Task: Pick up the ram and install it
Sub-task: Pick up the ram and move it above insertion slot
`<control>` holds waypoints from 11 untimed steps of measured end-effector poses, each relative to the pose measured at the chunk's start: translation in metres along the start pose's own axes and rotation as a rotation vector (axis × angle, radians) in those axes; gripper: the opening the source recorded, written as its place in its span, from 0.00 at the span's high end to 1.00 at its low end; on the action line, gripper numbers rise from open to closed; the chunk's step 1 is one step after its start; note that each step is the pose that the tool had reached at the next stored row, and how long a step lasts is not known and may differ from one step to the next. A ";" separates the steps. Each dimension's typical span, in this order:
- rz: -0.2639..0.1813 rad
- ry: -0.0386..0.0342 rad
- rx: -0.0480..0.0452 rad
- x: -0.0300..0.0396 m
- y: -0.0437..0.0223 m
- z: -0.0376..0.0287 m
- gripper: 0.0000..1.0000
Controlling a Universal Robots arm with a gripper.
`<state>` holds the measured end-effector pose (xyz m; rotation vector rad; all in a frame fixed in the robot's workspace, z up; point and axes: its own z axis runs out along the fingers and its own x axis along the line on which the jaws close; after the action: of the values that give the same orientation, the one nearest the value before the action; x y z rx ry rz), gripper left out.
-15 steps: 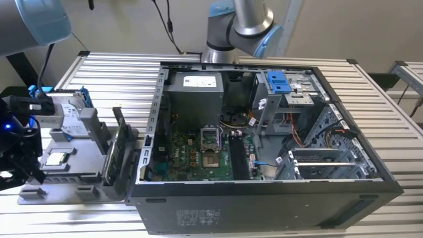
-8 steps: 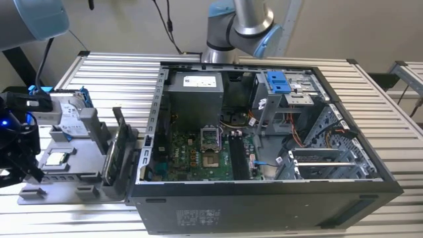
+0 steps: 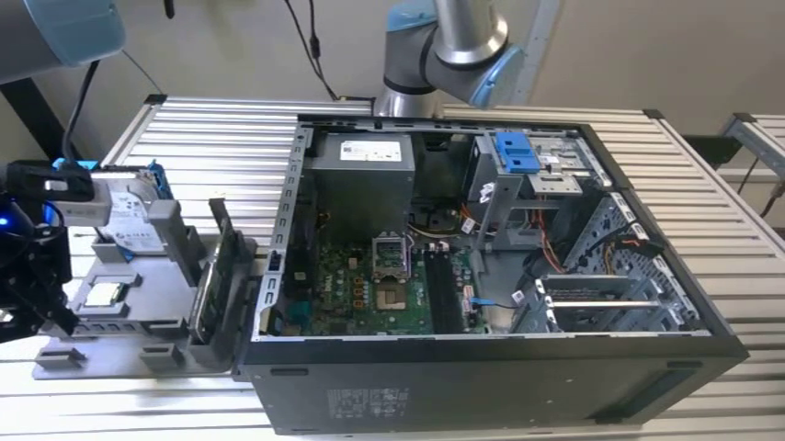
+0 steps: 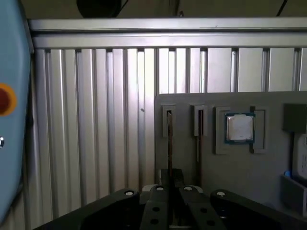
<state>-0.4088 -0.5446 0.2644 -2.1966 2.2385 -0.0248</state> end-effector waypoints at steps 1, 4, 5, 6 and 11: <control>0.000 0.0002 0.0000 0.0000 0.0000 -0.0007 0.86; 0.000 0.0008 -0.0001 0.0000 0.0000 -0.0028 0.86; 0.000 0.0010 -0.0001 0.0000 -0.0001 -0.0036 0.86; 0.000 0.0011 0.0000 0.0001 -0.0001 -0.0043 0.86; 0.000 0.0018 0.0000 0.0001 -0.0001 -0.0080 0.86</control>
<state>-0.4088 -0.5446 0.2725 -2.1975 2.2394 -0.0268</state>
